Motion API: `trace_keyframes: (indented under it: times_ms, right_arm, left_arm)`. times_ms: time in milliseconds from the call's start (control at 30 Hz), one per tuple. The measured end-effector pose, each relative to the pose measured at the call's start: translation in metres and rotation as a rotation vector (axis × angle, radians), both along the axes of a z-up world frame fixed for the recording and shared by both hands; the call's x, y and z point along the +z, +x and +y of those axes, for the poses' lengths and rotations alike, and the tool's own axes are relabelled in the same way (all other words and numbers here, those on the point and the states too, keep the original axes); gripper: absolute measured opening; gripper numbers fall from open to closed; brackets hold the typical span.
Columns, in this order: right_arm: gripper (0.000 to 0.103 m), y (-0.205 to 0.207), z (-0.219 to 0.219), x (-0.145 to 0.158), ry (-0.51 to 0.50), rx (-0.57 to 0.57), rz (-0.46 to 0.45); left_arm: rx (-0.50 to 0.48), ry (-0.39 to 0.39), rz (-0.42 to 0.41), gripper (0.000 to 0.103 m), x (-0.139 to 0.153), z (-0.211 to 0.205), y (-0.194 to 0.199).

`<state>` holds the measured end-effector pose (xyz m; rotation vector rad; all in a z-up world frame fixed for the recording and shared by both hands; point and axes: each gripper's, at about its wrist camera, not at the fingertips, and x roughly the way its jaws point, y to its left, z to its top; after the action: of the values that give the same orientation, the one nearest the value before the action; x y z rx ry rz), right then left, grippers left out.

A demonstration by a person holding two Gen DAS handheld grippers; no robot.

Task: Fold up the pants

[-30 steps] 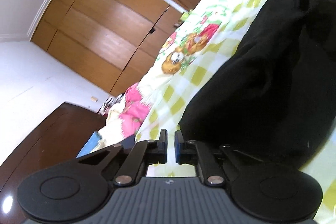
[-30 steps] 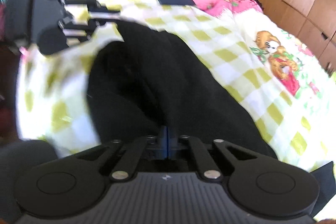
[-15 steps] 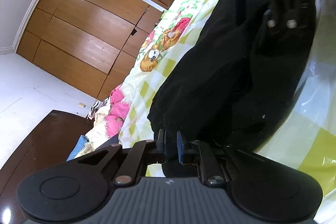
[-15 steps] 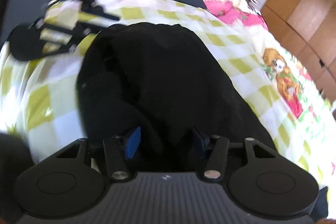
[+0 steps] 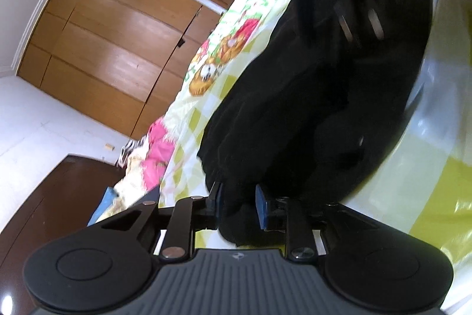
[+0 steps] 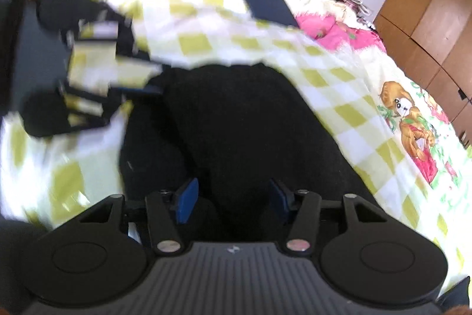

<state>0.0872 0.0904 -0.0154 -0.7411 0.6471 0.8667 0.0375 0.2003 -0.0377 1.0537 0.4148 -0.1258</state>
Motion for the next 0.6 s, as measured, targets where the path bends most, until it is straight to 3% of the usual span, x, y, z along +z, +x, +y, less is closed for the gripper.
trace_keyframes:
  times_ms: [100, 133, 167, 233, 333, 433, 500, 567, 600]
  right_arm:
    - [0.051, 0.01, 0.005, -0.008, -0.01, -0.026, -0.024]
    - [0.041, 0.015, 0.003, -0.004, 0.014, -0.048, -0.01]
    - [0.035, 0.026, 0.001, 0.002, 0.049, -0.084, 0.033]
    - [0.014, 0.047, -0.01, 0.016, 0.135, -0.155, 0.138]
    - [0.012, 0.061, -0.013, 0.025, 0.151, -0.181, 0.152]
    - [0.011, 0.06, -0.012, 0.033, 0.172, -0.172, 0.187]
    - [0.011, 0.055, -0.014, 0.037, 0.184, -0.165, 0.197]
    - [0.011, 0.054, -0.016, 0.041, 0.194, -0.146, 0.205]
    - [0.011, 0.051, -0.017, 0.042, 0.198, -0.136, 0.203]
  left_arm:
    - [-0.04, 0.02, -0.017, 0.053, 0.0, -0.007, -0.003]
    - [-0.044, 0.021, -0.022, 0.061, 0.0, -0.006, -0.005]
    - [-0.044, 0.021, -0.025, 0.062, 0.001, -0.005, -0.005]
    - [-0.043, 0.013, -0.024, 0.062, 0.003, -0.005, -0.005]
    - [-0.061, 0.01, -0.028, 0.071, 0.003, -0.007, 0.003]
    - [-0.075, 0.041, -0.022, 0.071, -0.007, -0.013, 0.022]
    - [-0.058, 0.05, -0.018, 0.063, -0.011, -0.016, 0.034]
    - [-0.036, 0.032, 0.0, 0.043, -0.009, -0.014, 0.045]
    - [-0.021, 0.014, 0.004, 0.04, -0.006, -0.012, 0.049]
